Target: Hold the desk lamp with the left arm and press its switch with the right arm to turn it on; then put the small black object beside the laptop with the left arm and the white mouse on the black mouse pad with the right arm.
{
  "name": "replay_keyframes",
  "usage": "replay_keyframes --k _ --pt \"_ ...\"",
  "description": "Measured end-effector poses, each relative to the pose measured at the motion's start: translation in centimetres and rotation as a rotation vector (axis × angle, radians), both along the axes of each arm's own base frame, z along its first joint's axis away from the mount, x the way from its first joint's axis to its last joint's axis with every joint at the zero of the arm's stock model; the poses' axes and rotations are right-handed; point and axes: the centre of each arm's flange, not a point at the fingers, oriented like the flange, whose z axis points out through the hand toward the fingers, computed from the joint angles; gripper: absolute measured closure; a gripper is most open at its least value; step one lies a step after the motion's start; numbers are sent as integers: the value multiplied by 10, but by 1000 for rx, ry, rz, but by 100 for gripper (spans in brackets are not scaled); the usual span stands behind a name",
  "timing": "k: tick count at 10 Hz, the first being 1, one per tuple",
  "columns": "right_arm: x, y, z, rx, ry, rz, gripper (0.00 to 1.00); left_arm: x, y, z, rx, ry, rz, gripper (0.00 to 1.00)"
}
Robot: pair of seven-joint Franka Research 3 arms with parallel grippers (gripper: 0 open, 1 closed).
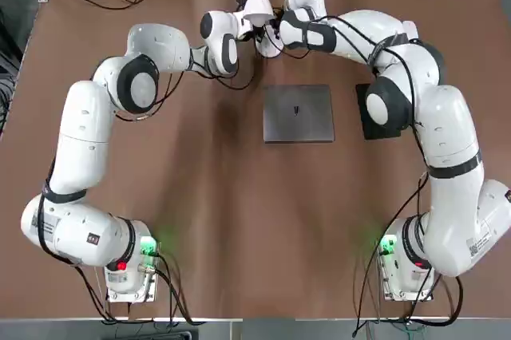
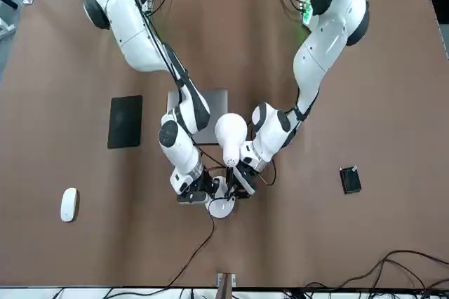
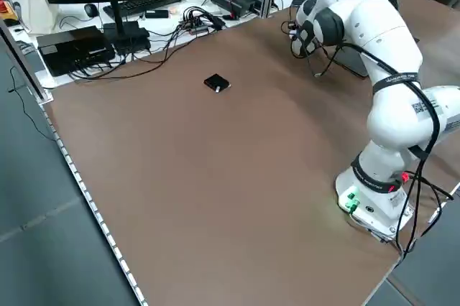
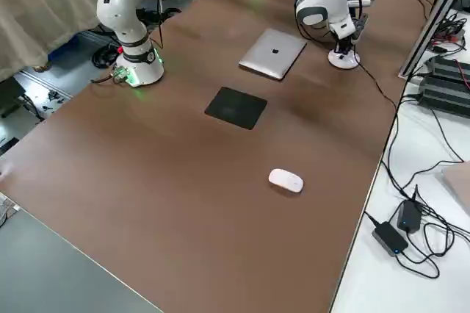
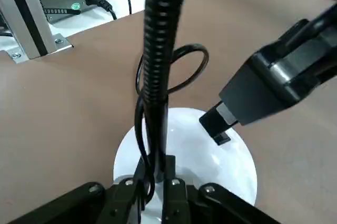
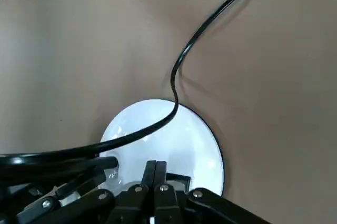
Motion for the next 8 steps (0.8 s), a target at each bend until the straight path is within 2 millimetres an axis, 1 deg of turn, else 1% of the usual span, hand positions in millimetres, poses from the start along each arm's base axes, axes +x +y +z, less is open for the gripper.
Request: replay_keyframes --k 6,8 --pt "2 -4 -1 -6 0 -4 98 0 0 0 0 -1 0 85" --pt "1 -6 -4 -11 5 -5 98 0 0 0 0 -1 0 85"
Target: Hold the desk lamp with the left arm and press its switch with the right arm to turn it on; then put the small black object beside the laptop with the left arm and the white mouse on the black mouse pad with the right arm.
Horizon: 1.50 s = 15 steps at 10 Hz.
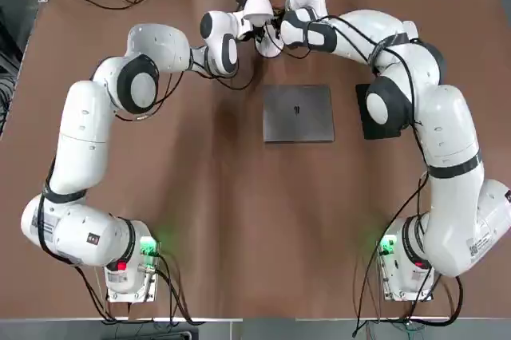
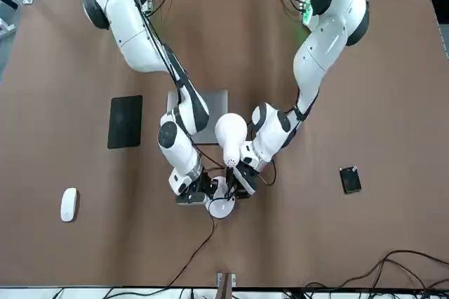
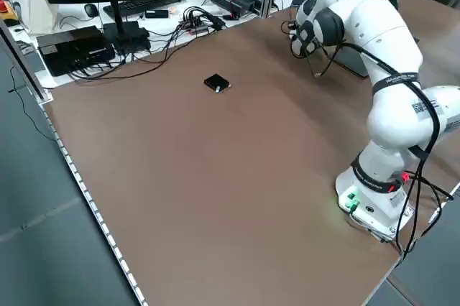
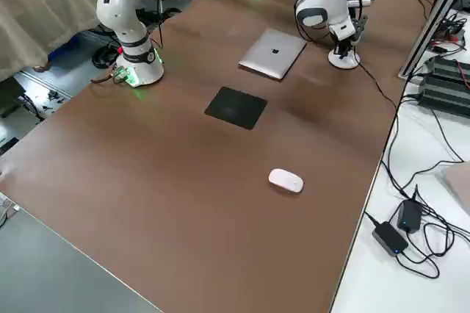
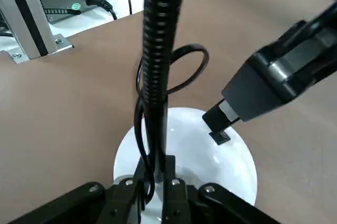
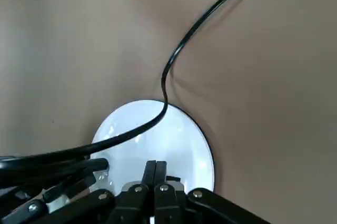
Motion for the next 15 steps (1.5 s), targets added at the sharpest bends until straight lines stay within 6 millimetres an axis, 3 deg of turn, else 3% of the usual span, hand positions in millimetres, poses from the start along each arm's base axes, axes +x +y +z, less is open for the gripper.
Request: replay_keyframes --k 7,13,15 --pt "-3 0 -5 -6 9 3 98 -1 0 -1 5 -3 -5 85" --pt "-13 15 -7 -11 -6 28 98 1 2 -1 9 -9 -2 85" --pt "-11 8 -6 -25 21 32 98 1 2 -1 9 -10 -2 85"
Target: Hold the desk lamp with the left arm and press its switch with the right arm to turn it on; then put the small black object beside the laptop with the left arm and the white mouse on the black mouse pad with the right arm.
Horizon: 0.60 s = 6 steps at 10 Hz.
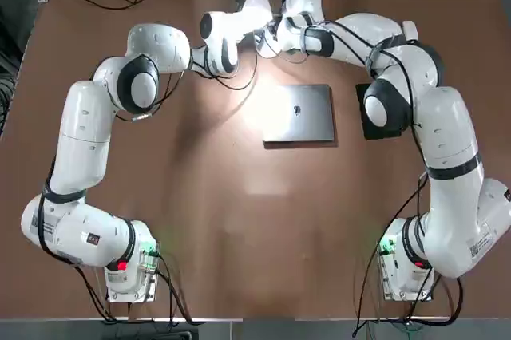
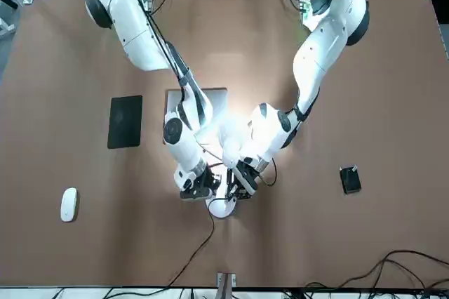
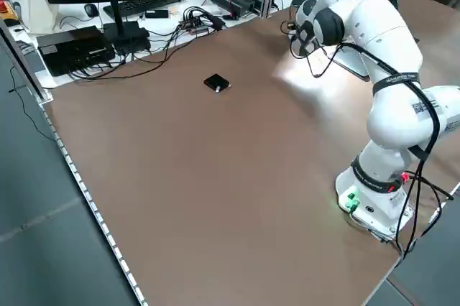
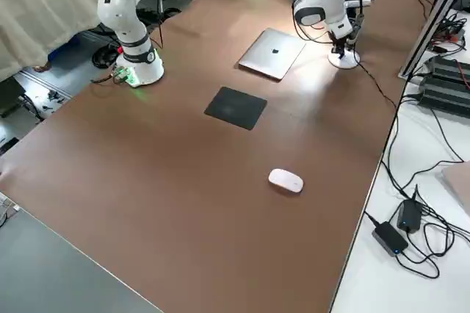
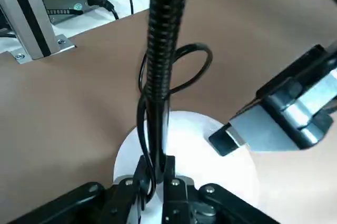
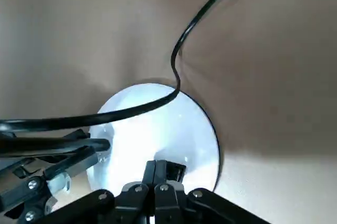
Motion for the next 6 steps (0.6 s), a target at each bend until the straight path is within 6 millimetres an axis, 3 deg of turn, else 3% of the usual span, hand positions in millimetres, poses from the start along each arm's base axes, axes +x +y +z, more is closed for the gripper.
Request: replay_keyframes --k 1,3,5,6 --pt "7 -15 7 -24 24 24 97 0 0 0 0 -1 0 85" --pt "31 -65 46 -60 72 52 95 0 1 0 -1 0 2 84" --pt "44 -108 92 -118 106 53 87 5 5 4 -8 -3 18 58" --pt "50 -133 104 -173 107 52 71 7 8 5 -9 -4 23 41"
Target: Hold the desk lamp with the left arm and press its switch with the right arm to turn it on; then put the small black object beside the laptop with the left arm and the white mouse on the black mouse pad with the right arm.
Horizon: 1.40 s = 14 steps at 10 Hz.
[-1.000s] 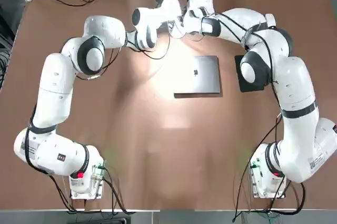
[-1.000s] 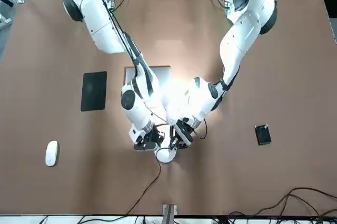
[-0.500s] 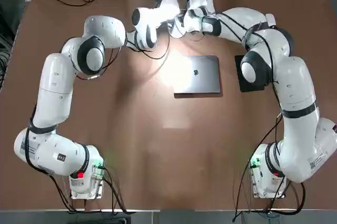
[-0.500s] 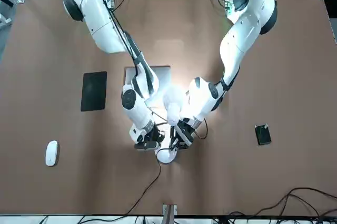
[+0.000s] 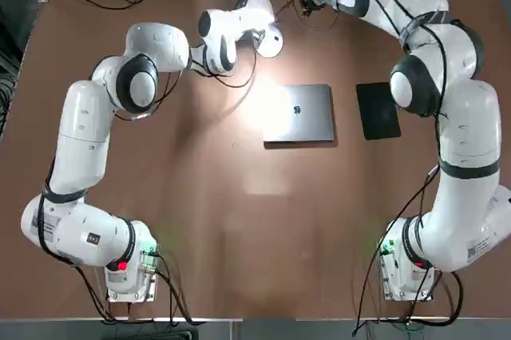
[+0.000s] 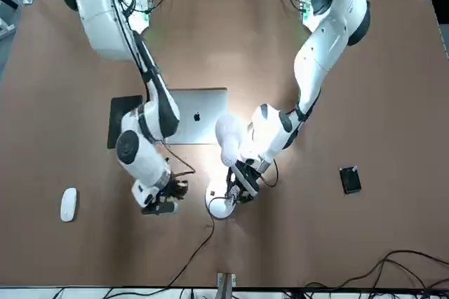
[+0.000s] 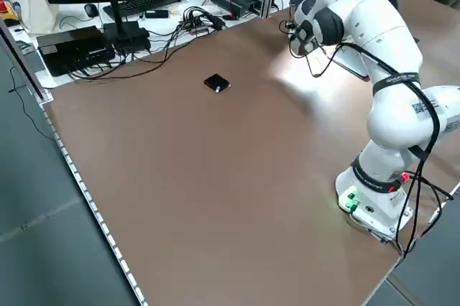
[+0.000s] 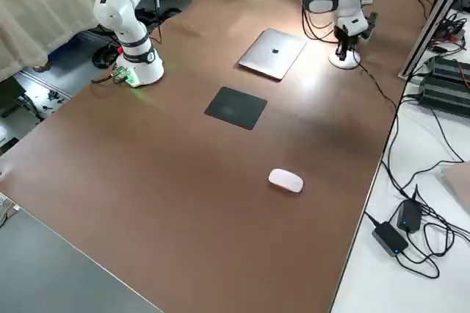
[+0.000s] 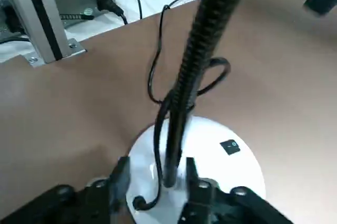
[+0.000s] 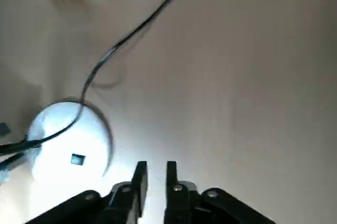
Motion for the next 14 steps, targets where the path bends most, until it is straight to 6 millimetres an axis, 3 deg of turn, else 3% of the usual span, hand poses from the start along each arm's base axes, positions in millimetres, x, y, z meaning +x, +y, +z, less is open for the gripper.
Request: replay_keyframes --k 1,3,5,6,8,9,11,14 --pt "7 -30 6 -47 8 -3 57 1 1 0 1 1 2 26" --pt "27 -120 5 -136 2 2 25 -1 16 3 1 34 27 0" --pt "41 -222 6 -190 -5 83 0 -2 63 16 28 116 58 0" --pt "44 -272 6 -211 -7 137 0 1 87 32 41 219 66 0" --pt "40 -354 4 -239 -5 211 0 10 126 82 71 416 93 0" --pt "38 -381 3 -253 -18 236 0 14 148 110 96 473 114 0" --pt "36 -406 -12 -283 -49 277 0 16 194 150 155 553 154 0" --pt "31 -429 -62 -299 -31 266 0 11 257 179 232 711 285 0"
